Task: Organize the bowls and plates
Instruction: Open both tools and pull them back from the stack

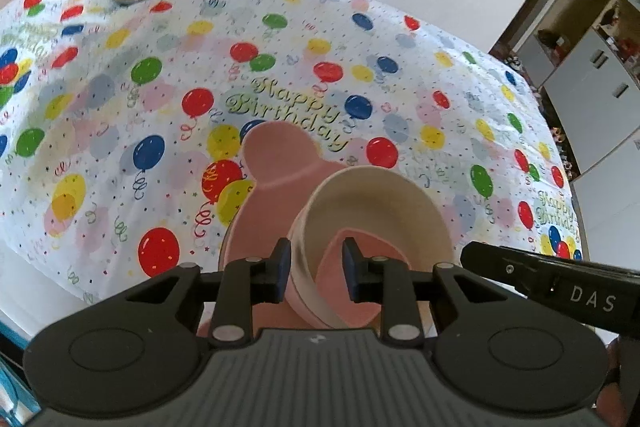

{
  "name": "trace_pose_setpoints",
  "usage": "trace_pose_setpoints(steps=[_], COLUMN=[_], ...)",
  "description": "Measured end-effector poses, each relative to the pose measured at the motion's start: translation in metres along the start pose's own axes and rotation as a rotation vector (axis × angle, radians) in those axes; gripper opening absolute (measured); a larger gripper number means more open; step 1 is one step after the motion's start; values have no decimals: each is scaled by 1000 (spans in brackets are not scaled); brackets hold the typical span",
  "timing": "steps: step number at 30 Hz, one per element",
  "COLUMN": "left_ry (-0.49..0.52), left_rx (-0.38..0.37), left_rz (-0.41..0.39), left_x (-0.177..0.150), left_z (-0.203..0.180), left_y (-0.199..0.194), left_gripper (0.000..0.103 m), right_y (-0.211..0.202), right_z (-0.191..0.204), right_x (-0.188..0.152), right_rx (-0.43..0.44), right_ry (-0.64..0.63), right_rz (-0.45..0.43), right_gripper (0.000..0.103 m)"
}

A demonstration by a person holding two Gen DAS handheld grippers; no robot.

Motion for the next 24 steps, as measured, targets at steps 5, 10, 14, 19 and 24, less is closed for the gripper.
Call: trace_pose_setpoints(steps=[5, 10, 14, 19, 24], left_ry=[32, 59, 86, 101, 121], left_rx=[7, 1, -14, -34, -28], left_rz=[-64, -99, -118, -139, -188], left_x=[-12, -26, -40, -57, -72], left_z=[-13, -30, -45, -60, -70], left_y=[-13, -21, -29, -37, -49], left_gripper=[60, 60, 60, 63, 77], right_y=[-18, -35, -51, -70, -88], right_z=[-2, -9, -18, -23, -27], right_x=[-9, -23, -35, -50, -63], right_rx=[6, -3, 2, 3, 8], right_ry=[-62, -118, -144, -202, -243], right_rz=[-53, -107, -150, -206, -264], right_gripper=[42, 51, 63, 80, 91])
Point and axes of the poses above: each gripper's, at about its wrist camera, not at the fingertips, and y roughly the way its jaws point, z to its left, x to its top, the point moved 5 cm from there along y, roughly the way its jaws point, and after that the axes turned 11 degrees about z, right-handed, at the moved point
